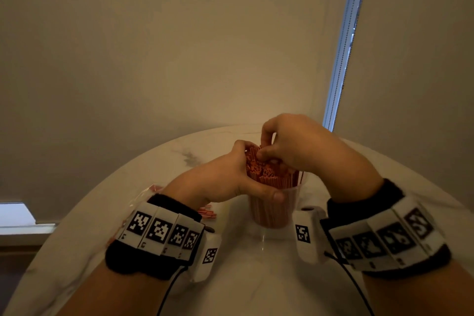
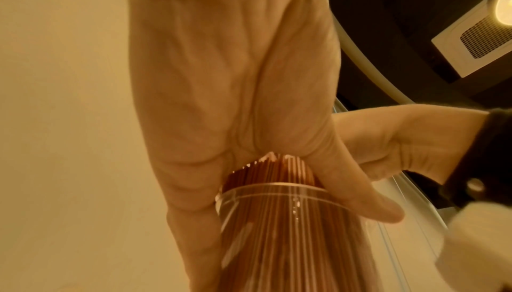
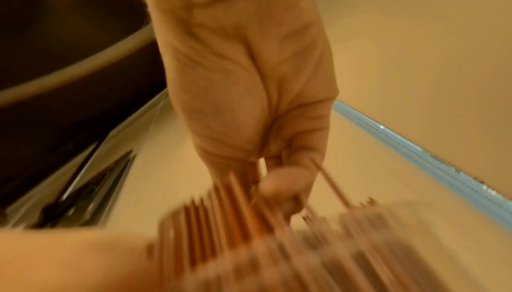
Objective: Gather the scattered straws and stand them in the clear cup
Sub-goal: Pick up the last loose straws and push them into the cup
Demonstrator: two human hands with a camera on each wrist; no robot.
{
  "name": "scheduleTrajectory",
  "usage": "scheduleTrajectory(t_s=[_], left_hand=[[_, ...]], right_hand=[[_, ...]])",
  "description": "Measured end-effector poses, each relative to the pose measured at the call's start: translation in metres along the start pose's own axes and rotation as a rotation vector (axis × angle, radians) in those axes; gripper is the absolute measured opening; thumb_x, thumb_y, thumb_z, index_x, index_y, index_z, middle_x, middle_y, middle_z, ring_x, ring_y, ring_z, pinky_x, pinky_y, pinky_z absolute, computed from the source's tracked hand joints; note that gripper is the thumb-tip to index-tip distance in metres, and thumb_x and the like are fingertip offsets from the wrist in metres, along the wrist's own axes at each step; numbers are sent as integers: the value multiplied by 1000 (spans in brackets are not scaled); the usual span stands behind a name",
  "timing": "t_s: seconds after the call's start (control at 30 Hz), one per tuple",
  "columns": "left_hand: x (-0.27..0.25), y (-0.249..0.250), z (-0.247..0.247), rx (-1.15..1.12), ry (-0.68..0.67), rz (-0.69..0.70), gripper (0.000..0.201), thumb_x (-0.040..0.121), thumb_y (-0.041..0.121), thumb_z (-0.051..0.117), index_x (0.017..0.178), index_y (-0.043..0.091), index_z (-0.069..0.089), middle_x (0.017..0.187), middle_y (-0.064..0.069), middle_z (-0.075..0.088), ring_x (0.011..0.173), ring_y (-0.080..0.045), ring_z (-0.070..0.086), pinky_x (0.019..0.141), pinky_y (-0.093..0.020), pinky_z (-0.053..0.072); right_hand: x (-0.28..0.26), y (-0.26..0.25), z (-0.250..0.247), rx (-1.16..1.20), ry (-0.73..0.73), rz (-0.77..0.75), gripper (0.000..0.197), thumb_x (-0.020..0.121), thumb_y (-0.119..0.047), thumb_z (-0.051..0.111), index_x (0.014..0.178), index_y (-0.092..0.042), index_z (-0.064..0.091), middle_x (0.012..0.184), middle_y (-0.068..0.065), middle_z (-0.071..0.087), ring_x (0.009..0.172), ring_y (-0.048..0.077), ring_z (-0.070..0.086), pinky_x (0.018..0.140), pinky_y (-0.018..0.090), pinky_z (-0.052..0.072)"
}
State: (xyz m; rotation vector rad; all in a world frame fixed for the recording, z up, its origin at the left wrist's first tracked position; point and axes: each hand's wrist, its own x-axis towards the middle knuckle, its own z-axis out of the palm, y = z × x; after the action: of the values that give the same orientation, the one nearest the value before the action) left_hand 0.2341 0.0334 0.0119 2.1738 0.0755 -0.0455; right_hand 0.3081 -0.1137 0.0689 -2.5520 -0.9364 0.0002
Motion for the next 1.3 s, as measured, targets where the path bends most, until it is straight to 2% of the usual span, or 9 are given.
scheduleTrajectory(t_s=[0.17, 0.3, 0.47, 0.57, 0.67, 0.9, 1.07, 1.17, 1.3], left_hand=[[-1, 0, 0, 17, -2, -12, 119, 57, 45, 99, 148, 29, 24, 126, 9, 63, 119, -8, 60, 104, -36, 52], [-1, 1, 0, 27, -6, -12, 113, 59, 44, 99, 146, 26, 28, 128, 11, 61, 119, -6, 59, 104, -34, 52], [-1, 1, 1, 26, -11, -13, 115, 59, 43, 99, 147, 24, 27, 131, 8, 61, 122, -11, 60, 106, -38, 51], [0, 0, 0, 10, -19, -20, 115, 58, 42, 99, 146, 26, 26, 130, 9, 62, 121, -9, 60, 105, -37, 52], [-1, 2, 0, 13, -9, -25, 112, 59, 41, 99, 145, 23, 31, 129, 11, 60, 119, -5, 59, 100, -30, 54], [-3, 6, 0, 47, -1, -77, 117, 58, 45, 99, 149, 22, 28, 129, 6, 63, 121, -12, 60, 106, -38, 51], [-13, 19, -7, 117, -25, -85, 137, 64, 43, 95, 163, 25, 2, 152, 1, 51, 134, -13, 47, 109, -28, 38], [-30, 33, -31, 183, 60, -58, 125, 63, 58, 86, 163, 24, 18, 154, 1, 48, 125, -9, 45, 99, -28, 39], [-64, 30, -72, 313, 122, -82, 85, 76, 67, 70, 146, 21, 53, 138, 5, 63, 121, -11, 59, 107, -36, 47]], right_hand=[[-2, 12, -6, 29, -24, -25, 14, 90, -39, 69, 83, -28, 74, 69, -8, 73, 56, -1, 63, 53, 21, 44], [-7, 12, -14, 99, -71, -116, 12, 87, -40, 73, 99, -39, 72, 93, -16, 66, 83, 5, 61, 64, 24, 51], [-1, 5, -3, -15, -40, -105, 8, 88, -34, 71, 92, -38, 77, 94, -11, 70, 79, 6, 58, 61, 22, 50], [-2, 10, -8, 28, 48, -157, 12, 91, -35, 68, 99, -40, 75, 89, -20, 61, 85, 4, 58, 63, 20, 46], [-5, 8, -6, -6, -109, -193, 16, 89, -40, 70, 104, -45, 71, 94, -22, 57, 90, 4, 57, 67, 21, 45], [-2, 9, -3, -183, -13, -74, 20, 90, -48, 66, 82, -29, 66, 91, -5, 68, 80, 13, 60, 64, 28, 50], [-10, 6, -9, -71, -149, -110, 19, 92, -45, 64, 104, -33, 73, 101, -7, 68, 92, 15, 62, 75, 31, 55], [-17, 3, -21, 17, -7, -133, 19, 96, -45, 58, 105, -35, 71, 98, -11, 68, 91, 12, 63, 80, 35, 55], [-42, -21, -27, 131, 45, -184, 13, 95, -47, 58, 98, -40, 69, 85, -21, 67, 81, 2, 62, 63, 24, 47]])
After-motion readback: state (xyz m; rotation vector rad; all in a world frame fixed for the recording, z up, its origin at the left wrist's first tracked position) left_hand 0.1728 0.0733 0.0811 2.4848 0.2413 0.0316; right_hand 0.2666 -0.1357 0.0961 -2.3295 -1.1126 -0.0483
